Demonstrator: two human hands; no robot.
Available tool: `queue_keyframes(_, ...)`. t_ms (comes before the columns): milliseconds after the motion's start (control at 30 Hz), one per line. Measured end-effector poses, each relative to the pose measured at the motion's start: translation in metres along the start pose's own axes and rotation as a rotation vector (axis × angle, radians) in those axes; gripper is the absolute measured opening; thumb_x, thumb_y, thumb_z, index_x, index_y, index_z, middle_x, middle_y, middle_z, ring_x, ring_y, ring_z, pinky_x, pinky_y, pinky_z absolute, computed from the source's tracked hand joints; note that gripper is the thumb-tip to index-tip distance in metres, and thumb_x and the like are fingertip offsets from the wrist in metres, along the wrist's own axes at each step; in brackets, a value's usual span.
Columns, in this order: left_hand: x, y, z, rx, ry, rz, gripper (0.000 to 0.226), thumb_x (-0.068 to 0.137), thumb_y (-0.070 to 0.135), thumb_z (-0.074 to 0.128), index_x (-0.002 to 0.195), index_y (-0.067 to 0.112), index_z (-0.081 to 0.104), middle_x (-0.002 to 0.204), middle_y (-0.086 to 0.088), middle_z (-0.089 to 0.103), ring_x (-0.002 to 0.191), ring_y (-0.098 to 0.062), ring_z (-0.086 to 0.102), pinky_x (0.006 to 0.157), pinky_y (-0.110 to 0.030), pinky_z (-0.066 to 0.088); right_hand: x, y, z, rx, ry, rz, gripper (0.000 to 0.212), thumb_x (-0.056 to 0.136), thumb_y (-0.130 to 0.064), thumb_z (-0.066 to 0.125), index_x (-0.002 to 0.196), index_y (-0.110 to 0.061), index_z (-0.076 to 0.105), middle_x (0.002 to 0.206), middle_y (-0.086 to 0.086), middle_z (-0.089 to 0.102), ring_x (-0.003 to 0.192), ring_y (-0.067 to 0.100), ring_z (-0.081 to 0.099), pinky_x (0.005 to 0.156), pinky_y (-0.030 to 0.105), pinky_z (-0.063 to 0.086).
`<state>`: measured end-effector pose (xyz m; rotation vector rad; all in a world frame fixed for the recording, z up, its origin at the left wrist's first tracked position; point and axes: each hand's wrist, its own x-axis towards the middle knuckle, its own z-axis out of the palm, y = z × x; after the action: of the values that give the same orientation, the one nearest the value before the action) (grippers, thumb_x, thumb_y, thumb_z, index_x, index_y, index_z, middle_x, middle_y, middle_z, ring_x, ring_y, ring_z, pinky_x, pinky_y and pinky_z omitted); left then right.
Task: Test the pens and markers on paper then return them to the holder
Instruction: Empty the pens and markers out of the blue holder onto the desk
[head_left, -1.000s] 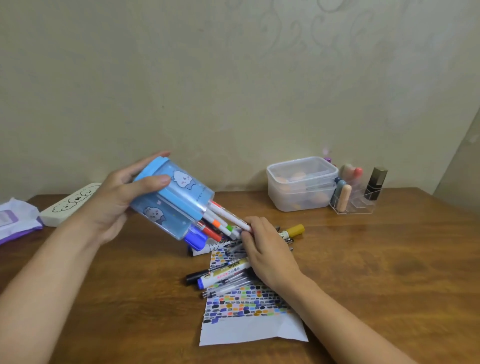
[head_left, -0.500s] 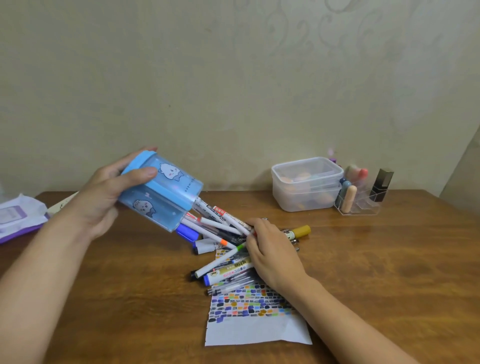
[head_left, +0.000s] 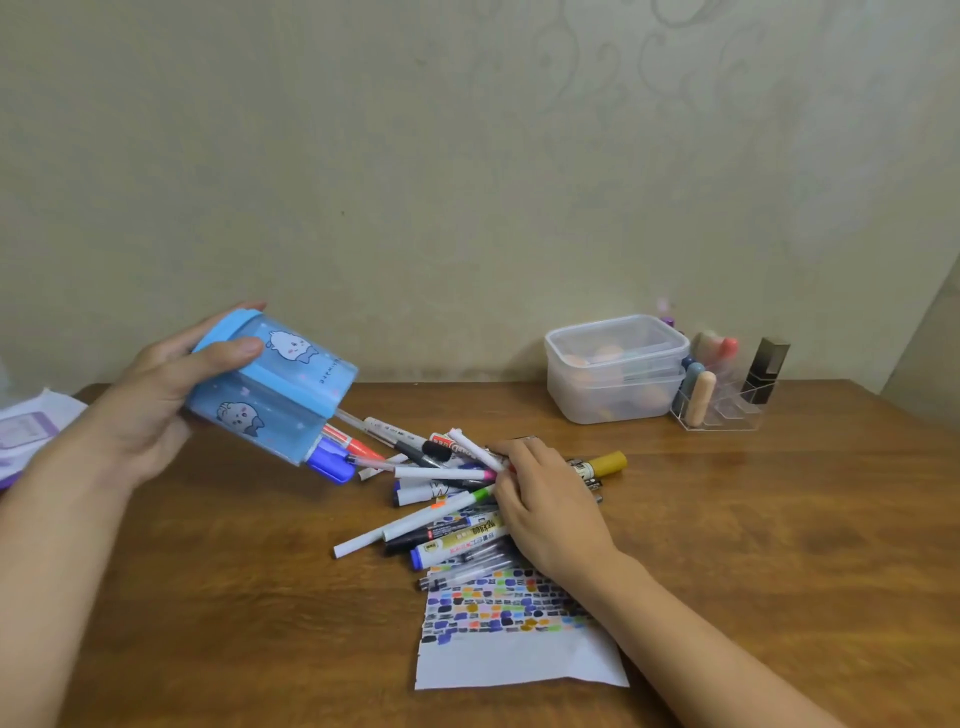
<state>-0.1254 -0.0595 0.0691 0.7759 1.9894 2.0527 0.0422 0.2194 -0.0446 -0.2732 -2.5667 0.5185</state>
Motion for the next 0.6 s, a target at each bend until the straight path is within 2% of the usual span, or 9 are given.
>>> queue_keyframes(100,0.0004,0.0016,-0.0034,-0.039,0.024,0.000,0.103,0.033,0.062,0.092,0.128,0.035,0.064,0.125,-0.002,0.069,0.103,-0.020,0.066,0.078,-0.029,0.055,0.0003,0.0008,0.0006,0.002,0.001,0.007,0.031,0.105,-0.029,0.041,0.131,-0.022,0.056,0.117,-0.005,0.057,0.103,0.013,0.052,0.090,0.034,0.047)
queue_keyframes(200,0.0017,0.0006,-0.0066,-0.065,0.026,0.001,0.102,0.036,0.060,0.092,0.130,0.033,0.063,0.132,-0.006,0.065,0.109,-0.024,0.063,0.086,-0.036,0.050,0.0008,0.0016,-0.0006,0.002,-0.006,0.013,0.032,0.105,-0.029,0.043,0.133,-0.024,0.056,0.122,-0.006,0.055,0.107,0.011,0.051,0.094,0.032,0.046)
queue_keyframes(333,-0.0002,0.0007,-0.0057,-0.047,0.012,0.006,0.103,0.035,0.062,0.091,0.130,0.036,0.063,0.127,-0.002,0.068,0.106,-0.020,0.065,0.075,-0.026,0.056,0.0014,0.0029,-0.0051,-0.002,-0.011,0.017,0.033,0.103,-0.028,0.047,0.133,-0.025,0.058,0.125,-0.006,0.055,0.110,0.012,0.050,0.097,0.031,0.043)
queue_keyframes(600,-0.0026,0.0097,-0.0097,-0.004,-0.028,0.081,0.101,0.038,0.062,0.091,0.132,0.037,0.061,0.122,0.004,0.069,0.104,-0.014,0.067,0.078,-0.022,0.056,0.0021,0.0022,-0.0075,-0.051,-0.013,0.022,0.033,0.099,-0.032,0.050,0.130,-0.028,0.058,0.122,-0.008,0.056,0.111,0.013,0.050,0.099,0.031,0.038)
